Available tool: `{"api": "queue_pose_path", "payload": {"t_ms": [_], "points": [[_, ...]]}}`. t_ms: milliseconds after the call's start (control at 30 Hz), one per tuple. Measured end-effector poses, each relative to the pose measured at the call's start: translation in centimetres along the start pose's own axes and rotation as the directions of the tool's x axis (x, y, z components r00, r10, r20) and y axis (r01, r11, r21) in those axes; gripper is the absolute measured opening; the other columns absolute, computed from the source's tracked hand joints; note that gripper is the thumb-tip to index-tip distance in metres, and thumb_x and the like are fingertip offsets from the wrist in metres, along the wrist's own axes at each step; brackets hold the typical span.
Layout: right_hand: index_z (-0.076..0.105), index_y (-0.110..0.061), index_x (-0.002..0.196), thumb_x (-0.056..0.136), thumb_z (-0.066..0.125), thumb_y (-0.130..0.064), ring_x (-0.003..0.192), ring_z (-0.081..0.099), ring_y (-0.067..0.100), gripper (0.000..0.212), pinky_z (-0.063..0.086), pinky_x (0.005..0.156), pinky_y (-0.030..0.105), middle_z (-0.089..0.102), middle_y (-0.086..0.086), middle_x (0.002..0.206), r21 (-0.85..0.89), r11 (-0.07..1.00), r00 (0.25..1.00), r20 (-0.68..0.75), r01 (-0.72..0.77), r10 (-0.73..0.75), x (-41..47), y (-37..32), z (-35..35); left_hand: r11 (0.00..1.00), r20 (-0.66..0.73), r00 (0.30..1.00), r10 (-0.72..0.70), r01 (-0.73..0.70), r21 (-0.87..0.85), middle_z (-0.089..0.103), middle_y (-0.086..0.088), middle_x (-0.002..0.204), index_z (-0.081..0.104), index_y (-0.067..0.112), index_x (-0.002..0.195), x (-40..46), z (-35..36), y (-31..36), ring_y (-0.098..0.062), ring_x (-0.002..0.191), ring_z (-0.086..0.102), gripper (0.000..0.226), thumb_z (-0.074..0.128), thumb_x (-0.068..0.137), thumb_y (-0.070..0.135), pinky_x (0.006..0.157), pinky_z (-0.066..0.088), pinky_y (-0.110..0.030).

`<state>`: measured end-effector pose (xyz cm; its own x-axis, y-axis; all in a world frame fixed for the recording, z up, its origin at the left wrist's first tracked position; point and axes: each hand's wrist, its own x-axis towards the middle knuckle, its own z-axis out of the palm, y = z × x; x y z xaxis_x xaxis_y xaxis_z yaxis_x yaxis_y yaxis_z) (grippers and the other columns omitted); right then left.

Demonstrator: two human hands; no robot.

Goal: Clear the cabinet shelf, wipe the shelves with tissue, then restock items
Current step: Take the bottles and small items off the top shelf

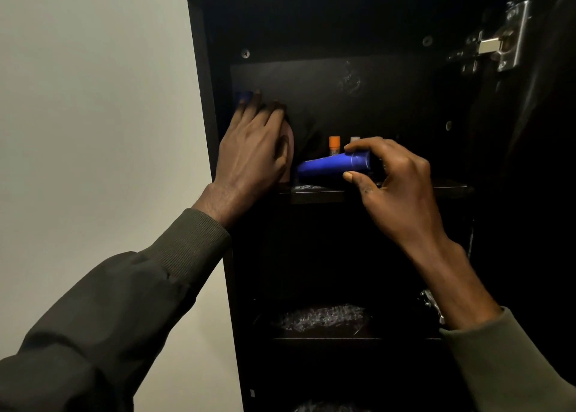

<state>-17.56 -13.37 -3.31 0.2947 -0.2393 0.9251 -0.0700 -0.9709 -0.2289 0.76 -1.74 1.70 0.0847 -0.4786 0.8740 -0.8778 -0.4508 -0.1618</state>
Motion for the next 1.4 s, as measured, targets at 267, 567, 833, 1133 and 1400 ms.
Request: {"api": "queue_pose_path", "payload": {"t_ms": [267, 567, 833, 1133, 1400], "points": [[0.061, -0.016, 0.12, 0.081, 0.073, -0.005, 0.099, 0.053, 0.0, 0.042, 0.038, 0.087, 0.003, 0.06, -0.001, 0.113, 0.056, 0.998, 0.993, -0.119, 0.004, 0.003, 0.0, -0.8, -0.1, 0.993, -0.097, 0.991, -0.088, 0.079, -0.087, 0.063, -0.009, 0.131, 0.054, 0.011, 0.136, 0.6, -0.2, -0.8, -0.034, 0.133, 0.047, 0.045, 0.053, 0.095, 0.03, 0.118, 0.032, -0.045], [0.059, -0.014, 0.123, 0.081, 0.072, -0.002, 0.101, 0.049, -0.001, 0.045, 0.035, 0.088, 0.0, 0.059, 0.004, 0.117, 0.039, 0.999, 0.985, -0.168, 0.036, -0.029, 0.6, -1.6, -0.3, 0.999, -0.021, 0.999, -0.04, 0.041, 0.028, 0.07, -0.011, 0.106, 0.063, 0.012, 0.116, 2.2, -0.7, -0.1, -0.037, 0.12, 0.051, 0.032, 0.051, 0.092, 0.031, 0.104, 0.036, -0.044], [0.059, -0.015, 0.123, 0.08, 0.072, 0.0, 0.098, 0.05, 0.0, 0.047, 0.036, 0.085, 0.001, 0.059, 0.003, 0.115, 0.048, 0.998, 0.984, -0.174, 0.044, -0.035, 0.8, -1.9, -0.6, 0.988, 0.118, 0.993, -0.026, 0.007, 0.155, 0.073, -0.01, 0.112, 0.069, 0.017, 0.111, 2.4, -0.2, 0.0, -0.034, 0.148, 0.028, 0.031, 0.057, 0.092, 0.037, 0.122, 0.014, -0.045], [0.06, -0.014, 0.122, 0.08, 0.072, 0.0, 0.1, 0.053, 0.003, 0.046, 0.034, 0.086, 0.001, 0.06, 0.004, 0.114, 0.063, 0.997, 0.985, -0.166, 0.049, -0.038, 0.6, -2.0, -0.9, 0.99, 0.108, 0.994, 0.002, -0.017, 0.137, 0.064, -0.014, 0.127, 0.063, 0.013, 0.127, 2.0, -0.2, -0.1, -0.034, 0.148, 0.029, 0.045, 0.07, 0.086, 0.029, 0.123, 0.014, -0.044], [0.059, -0.014, 0.123, 0.081, 0.073, -0.001, 0.104, 0.051, 0.001, 0.047, 0.036, 0.089, 0.001, 0.06, 0.003, 0.119, 0.062, 0.996, 0.984, -0.171, 0.06, -0.048, 0.7, -2.2, -1.7, 1.0, 0.022, 1.0, -0.007, 0.007, 0.012, 0.058, -0.011, 0.12, 0.064, 0.011, 0.121, 1.5, -0.8, 0.7, -0.031, 0.115, 0.05, 0.038, 0.069, 0.084, 0.016, 0.092, 0.039, -0.037]]}}
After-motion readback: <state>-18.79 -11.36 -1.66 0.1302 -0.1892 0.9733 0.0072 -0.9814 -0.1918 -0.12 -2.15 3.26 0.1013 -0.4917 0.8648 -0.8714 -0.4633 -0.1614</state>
